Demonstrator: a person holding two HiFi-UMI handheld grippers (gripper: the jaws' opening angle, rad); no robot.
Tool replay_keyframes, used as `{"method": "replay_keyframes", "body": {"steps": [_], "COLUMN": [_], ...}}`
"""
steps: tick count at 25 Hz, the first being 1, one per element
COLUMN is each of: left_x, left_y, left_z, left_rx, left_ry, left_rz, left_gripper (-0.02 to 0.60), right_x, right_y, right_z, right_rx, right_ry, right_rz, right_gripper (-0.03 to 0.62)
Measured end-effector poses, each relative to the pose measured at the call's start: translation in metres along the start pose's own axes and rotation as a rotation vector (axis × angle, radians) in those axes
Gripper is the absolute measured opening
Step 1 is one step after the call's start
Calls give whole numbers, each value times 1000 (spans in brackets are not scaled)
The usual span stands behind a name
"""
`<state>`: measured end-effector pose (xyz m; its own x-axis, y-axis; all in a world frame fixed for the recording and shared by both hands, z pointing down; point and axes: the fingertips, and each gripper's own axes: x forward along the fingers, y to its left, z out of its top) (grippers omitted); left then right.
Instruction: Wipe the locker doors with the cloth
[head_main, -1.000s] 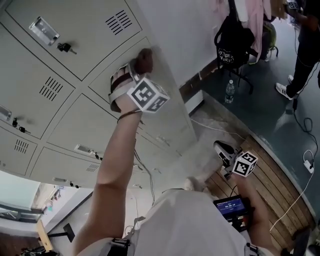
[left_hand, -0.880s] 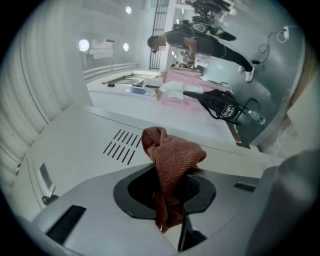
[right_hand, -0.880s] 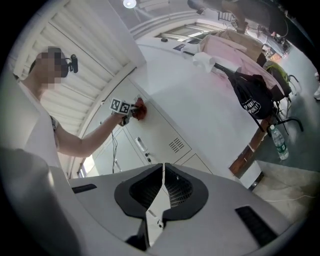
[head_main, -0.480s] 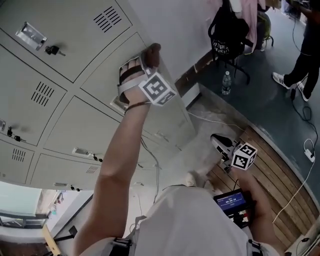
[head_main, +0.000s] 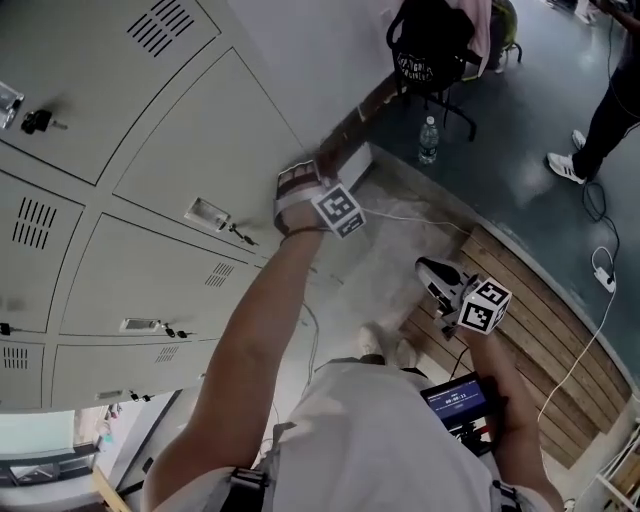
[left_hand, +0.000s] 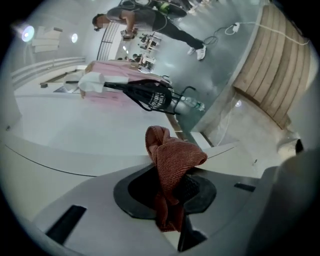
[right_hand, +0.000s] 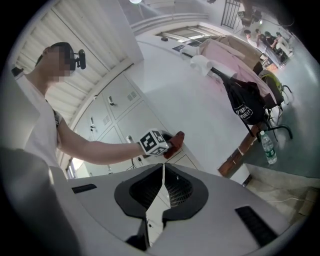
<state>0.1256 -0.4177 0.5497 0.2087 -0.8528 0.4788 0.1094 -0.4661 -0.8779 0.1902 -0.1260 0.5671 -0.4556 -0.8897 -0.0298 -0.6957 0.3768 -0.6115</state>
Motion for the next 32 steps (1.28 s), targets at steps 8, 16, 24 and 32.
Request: {"method": "replay_keyframes", "body": {"steps": [8, 16, 24, 32], "left_x": [19, -84, -164, -220], "left_y": [-82, -30, -29, -45], "left_z": [-2, 1, -29, -94], "left_rx": [-87, -459, -834, -1122], "left_ry": [-3, -303, -491, -557], "left_rz": [-182, -59, -119, -102], "left_gripper": [77, 77, 77, 77], "right_x": [-22, 8, 48, 61], "right_y": [-10, 5, 32, 78], "right_z": [-1, 18, 51, 60], "right_rx": [4, -58, -189, -308], "right_ry": [17, 45, 141, 201], "right_rz": [-64, 25, 148, 315], "right_gripper": [23, 23, 23, 23]}}
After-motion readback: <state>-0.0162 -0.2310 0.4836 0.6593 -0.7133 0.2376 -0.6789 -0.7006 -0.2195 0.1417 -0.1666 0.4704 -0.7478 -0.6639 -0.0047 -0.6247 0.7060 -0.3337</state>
